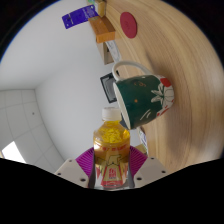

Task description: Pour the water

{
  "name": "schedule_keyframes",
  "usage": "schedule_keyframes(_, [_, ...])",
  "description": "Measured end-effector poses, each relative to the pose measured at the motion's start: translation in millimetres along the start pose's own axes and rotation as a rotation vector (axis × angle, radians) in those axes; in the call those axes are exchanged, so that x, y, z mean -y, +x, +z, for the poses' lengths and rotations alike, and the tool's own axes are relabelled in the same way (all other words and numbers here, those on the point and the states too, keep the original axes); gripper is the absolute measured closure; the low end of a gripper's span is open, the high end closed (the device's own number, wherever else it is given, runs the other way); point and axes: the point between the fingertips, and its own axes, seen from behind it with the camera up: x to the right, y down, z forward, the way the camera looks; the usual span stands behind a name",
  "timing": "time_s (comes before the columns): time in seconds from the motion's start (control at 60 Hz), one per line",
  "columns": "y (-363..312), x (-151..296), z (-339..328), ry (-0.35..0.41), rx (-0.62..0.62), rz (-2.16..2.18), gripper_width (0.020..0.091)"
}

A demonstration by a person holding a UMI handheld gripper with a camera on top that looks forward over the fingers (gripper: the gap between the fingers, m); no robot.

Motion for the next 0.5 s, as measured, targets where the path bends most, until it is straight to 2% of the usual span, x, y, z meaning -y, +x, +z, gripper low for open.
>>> schedule_keyframes(0.117, [0.2, 1.9, 1.7, 0.005, -0.008, 0.081, 0.0649])
schedule_keyframes(0.25, [-12.6, -8.7, -3.5, -0.028, 0.018, 0.052, 0.0652])
schedule_keyframes(0.35, [-45.7, -15.6, -17.8, -0.055, 0.056, -0.137, 0.0650])
schedule_keyframes(0.4, [-77.5, -9.1, -30.5, -0.005, 0.064, -0.368, 0.0650])
schedule_keyframes(0.467, [-132.0, 15.5, -58.9, 0.081, 0.141, -0.759, 0.0646])
schedule_keyframes(0.5, [-152.8, 25.0, -56.8, 0.161, 0.137, -0.946, 0.0648])
